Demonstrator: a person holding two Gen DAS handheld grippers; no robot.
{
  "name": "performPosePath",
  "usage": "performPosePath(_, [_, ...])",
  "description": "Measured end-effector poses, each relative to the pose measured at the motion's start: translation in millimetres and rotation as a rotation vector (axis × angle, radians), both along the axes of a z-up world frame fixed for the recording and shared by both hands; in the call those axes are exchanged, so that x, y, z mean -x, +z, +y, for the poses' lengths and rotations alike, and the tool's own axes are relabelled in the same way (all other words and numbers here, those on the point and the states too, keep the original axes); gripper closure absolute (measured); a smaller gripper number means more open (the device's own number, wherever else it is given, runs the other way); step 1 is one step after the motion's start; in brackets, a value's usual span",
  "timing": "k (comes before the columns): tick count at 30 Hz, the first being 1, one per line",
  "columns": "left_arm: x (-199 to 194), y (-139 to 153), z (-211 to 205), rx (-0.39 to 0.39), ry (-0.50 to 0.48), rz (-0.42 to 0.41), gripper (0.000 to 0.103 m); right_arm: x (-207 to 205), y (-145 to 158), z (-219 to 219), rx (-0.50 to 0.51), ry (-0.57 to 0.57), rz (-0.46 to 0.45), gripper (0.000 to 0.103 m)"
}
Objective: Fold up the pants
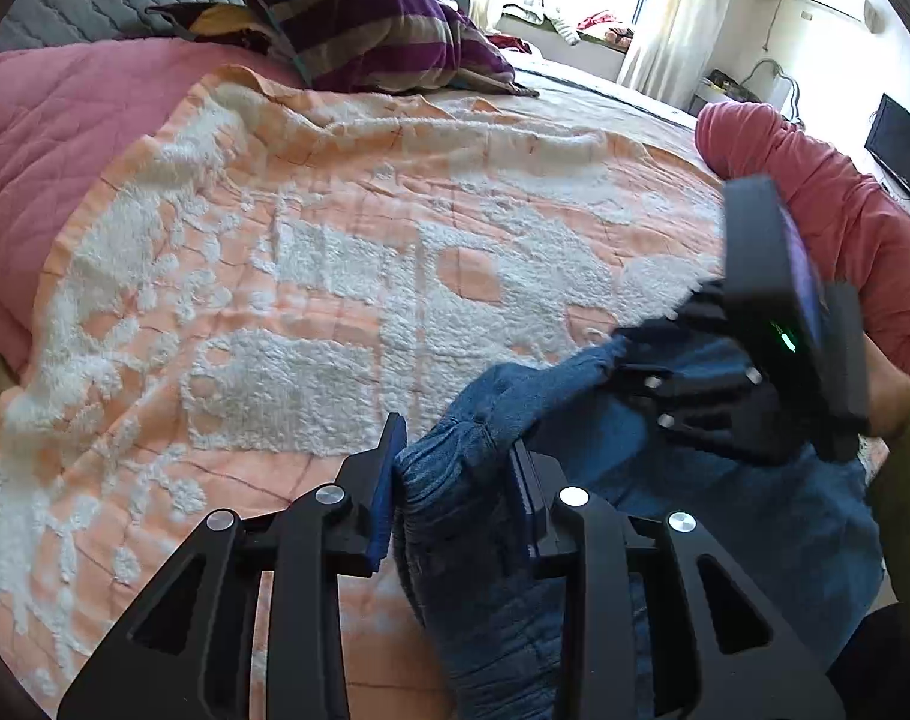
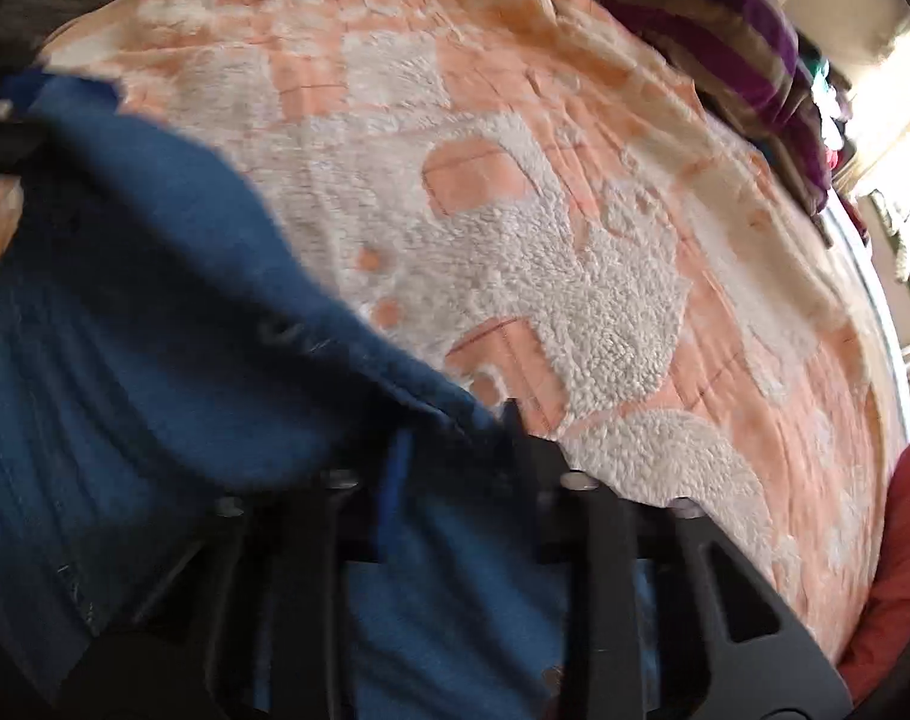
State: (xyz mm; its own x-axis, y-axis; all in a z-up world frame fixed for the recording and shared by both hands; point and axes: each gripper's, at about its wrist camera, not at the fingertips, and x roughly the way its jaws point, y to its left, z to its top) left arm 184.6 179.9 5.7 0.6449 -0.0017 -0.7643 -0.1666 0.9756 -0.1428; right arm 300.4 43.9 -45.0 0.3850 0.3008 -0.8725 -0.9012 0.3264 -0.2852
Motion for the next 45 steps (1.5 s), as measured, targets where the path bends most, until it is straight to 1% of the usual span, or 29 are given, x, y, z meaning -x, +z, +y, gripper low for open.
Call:
performPosePath(2, [-0.6, 1.8, 1.2, -0.035, 0.005, -0.001, 0.073, 5.5, 5.9, -8.3, -0.030, -0.035, -0.028, 0.098])
performPosePath(3, [-0.4, 1.9, 0.6, -0.042, 0.000, -0.003, 0.073, 8.1, 12.6, -16.5, -0.065, -0.065, -0.040, 0.099])
performPosePath(5, [0.7, 4.5, -1.0, -0.057, -0.014, -0.012, 0.073, 14.8, 22.6, -28.0, -0.111, -0.096, -0.063, 0.100])
performPosePath(8, [9.7, 14.2, -8.8, -0.084, -0.047, -0.047, 0.073, 32.4, 44.9, -50.9, -0.200, -0.145, -0.081, 0.100])
performPosePath(11, [20.5, 23.3, -15.7, -0.089, -0.079, -0.080, 0.072, 51.7, 67.4, -77.0, -0.291, -0.189, -0.065, 0.100])
performPosePath(14, [31.6, 32.3, -24.7, -0.085, -0.110, -0.115, 0.072, 72.6, 84.1, -101.1, -0.366, -0.209, -0.033, 0.100])
performPosePath(16, [38.6, 35.0, -32.0, -0.088, -0.127, -0.120, 0.072, 90.3, 92.7, -117.5, -0.409, -0.212, -0.021, 0.100])
performPosePath(18, [48.2, 36.3, -41.5, -0.099, -0.148, -0.129, 0.072, 106.6, 97.1, -129.6, -0.435, -0.211, -0.009, 0.100])
performPosePath(21, [66.6, 35.5, -56.4, -0.143, -0.170, -0.135, 0.072, 134.7, 97.0, -147.7, -0.468, -0.203, 0.020, 0.100])
performPosePath(25, [96.6, 35.8, -71.1, -0.207, -0.180, -0.142, 0.070, 167.5, 88.3, -162.7, -0.479, -0.193, 0.059, 0.100])
performPosePath(27, [107.9, 34.9, -73.3, -0.210, -0.176, -0.136, 0.069, 182.0, 83.3, -167.2, -0.486, -0.187, 0.078, 0.100])
performPosePath(28, [114.3, 33.3, -73.9, -0.201, -0.176, -0.126, 0.069, 190.7, 79.6, -168.3, -0.482, -0.180, 0.090, 0.100])
performPosePath(33, [135.7, 21.6, -76.8, -0.160, -0.177, -0.045, 0.067, 220.4, 66.6, -170.2, -0.447, -0.148, 0.090, 0.100])
performPosePath(36, [141.1, 7.1, -74.7, -0.129, -0.178, 0.028, 0.066, 234.1, 57.9, -166.9, -0.404, -0.119, 0.078, 0.100])
performPosePath(40, [147.6, -0.6, -72.7, -0.115, -0.168, 0.077, 0.064, 250.5, 50.4, -161.2, -0.349, -0.060, 0.048, 0.100])
performPosePath(42, [150.1, -4.7, -72.9, -0.098, -0.178, 0.108, 0.059, 258.1, 44.7, -156.4, -0.306, -0.031, 0.023, 0.100])
performPosePath(44, [153.3, -11.1, -68.2, -0.060, -0.174, 0.144, 0.052, 263.5, 37.9, -153.0, -0.268, -0.005, 0.022, 0.100])
performPosePath(45, [157.0, -11.9, -63.7, -0.042, -0.159, 0.148, 0.052, 264.2, 34.9, -151.7, -0.255, -0.001, 0.028, 0.100])
